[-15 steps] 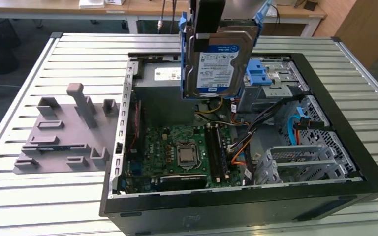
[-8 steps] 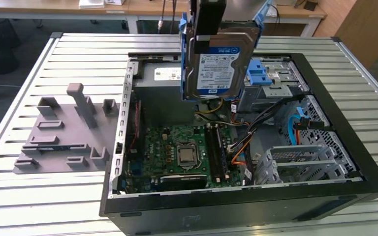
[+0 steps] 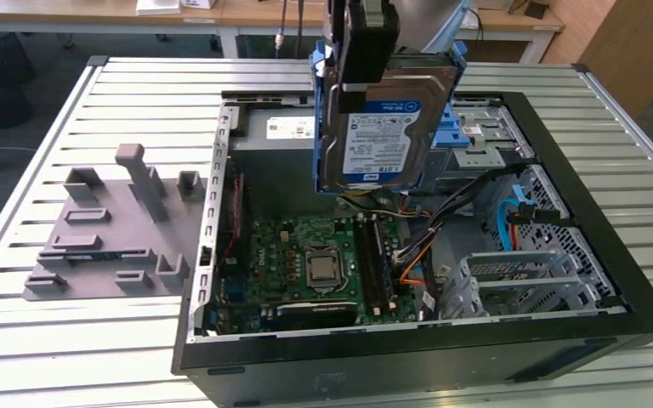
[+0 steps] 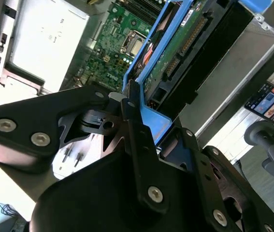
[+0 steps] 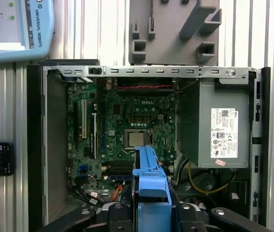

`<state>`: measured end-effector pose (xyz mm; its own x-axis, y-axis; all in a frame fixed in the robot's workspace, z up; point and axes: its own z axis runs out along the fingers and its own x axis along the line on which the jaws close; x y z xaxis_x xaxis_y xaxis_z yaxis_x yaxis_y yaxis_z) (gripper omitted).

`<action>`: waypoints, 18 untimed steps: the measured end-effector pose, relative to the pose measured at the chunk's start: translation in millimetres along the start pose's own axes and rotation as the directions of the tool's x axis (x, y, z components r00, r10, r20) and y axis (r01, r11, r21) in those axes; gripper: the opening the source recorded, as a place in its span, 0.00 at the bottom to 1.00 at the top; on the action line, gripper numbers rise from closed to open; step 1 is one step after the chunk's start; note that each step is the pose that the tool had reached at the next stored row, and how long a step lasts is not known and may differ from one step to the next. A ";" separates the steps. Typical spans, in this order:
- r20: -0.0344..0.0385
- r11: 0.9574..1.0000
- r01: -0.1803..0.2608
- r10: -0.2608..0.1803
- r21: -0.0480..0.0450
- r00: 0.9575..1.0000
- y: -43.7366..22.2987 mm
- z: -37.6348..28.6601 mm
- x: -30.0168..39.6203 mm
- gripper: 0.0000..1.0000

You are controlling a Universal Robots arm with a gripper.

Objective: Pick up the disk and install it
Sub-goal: 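Insert the disk into the insertion slot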

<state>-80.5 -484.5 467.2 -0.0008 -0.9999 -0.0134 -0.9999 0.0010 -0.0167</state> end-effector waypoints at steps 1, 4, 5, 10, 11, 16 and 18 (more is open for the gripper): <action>0.000 1.000 0.000 0.000 0.000 1.000 0.0 0.1 3.1 0.36; 0.000 1.000 0.000 0.000 0.000 1.000 -2.4 0.3 6.9 0.36; 0.000 1.000 0.000 0.000 0.000 1.000 -4.7 0.4 7.1 0.36; 0.000 1.000 0.000 0.000 0.000 1.000 -19.6 1.1 8.2 0.36; 0.000 1.000 0.000 0.000 0.000 1.000 -20.7 1.3 8.7 0.36; 0.000 1.000 0.000 0.000 0.000 1.000 -21.6 2.3 18.5 0.36; 0.000 1.000 0.000 0.000 0.000 1.000 -21.6 2.8 24.2 0.36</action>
<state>-58.9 -508.7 464.4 -0.0010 -0.9999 -0.0135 -0.9999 0.0012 -0.0167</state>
